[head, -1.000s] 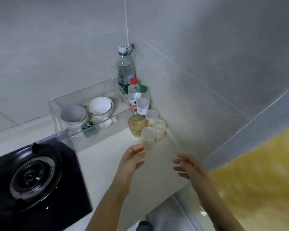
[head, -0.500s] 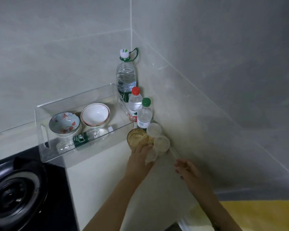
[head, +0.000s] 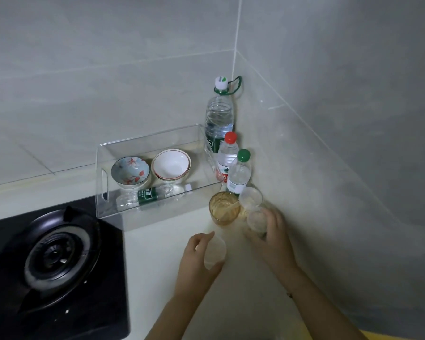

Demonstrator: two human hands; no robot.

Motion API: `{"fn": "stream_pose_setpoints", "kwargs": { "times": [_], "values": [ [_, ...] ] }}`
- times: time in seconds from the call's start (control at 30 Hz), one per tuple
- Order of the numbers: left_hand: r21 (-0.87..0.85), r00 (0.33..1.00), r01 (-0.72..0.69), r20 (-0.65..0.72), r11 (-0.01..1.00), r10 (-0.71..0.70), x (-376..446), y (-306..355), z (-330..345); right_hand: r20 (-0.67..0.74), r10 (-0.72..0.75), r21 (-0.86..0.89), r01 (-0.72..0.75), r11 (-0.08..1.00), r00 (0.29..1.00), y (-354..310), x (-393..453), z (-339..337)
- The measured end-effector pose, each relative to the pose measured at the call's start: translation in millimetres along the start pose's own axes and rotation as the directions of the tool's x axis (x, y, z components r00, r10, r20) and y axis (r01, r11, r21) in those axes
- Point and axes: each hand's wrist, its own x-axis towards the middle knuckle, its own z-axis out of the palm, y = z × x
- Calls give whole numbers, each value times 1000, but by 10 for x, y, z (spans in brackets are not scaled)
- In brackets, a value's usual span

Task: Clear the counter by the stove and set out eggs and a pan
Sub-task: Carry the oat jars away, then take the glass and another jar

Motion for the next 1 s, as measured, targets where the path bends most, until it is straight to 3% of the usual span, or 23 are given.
{"fn": "stream_pose_setpoints", "kwargs": {
  "times": [0.13,0.33,0.47,0.57,0.8,0.9,1.0],
  "values": [
    [-32,1000,3,22,999,-2,-93,-68,-4,53,-30,-186,39,982,998,66,133,130],
    [-101,995,-19,93,995,29,-83,-96,64,26,-65,-158,68,985,998,157,108,162],
    [-155,982,133,155,979,-109,-78,-159,121,69,-120,-215,132,968,990,147,-15,97],
    [-204,966,231,164,951,-200,-61,-179,155,117,-47,-247,74,966,992,149,-246,99],
    [-269,934,342,207,901,-293,-18,-195,145,237,-8,48,-3,999,971,187,-450,61],
    [-294,920,369,253,882,-301,13,-147,85,275,34,96,-63,993,961,206,-443,33],
    [-413,903,425,260,805,-342,8,-105,-40,303,145,249,-226,942,942,95,-474,-66]
  ]
}}
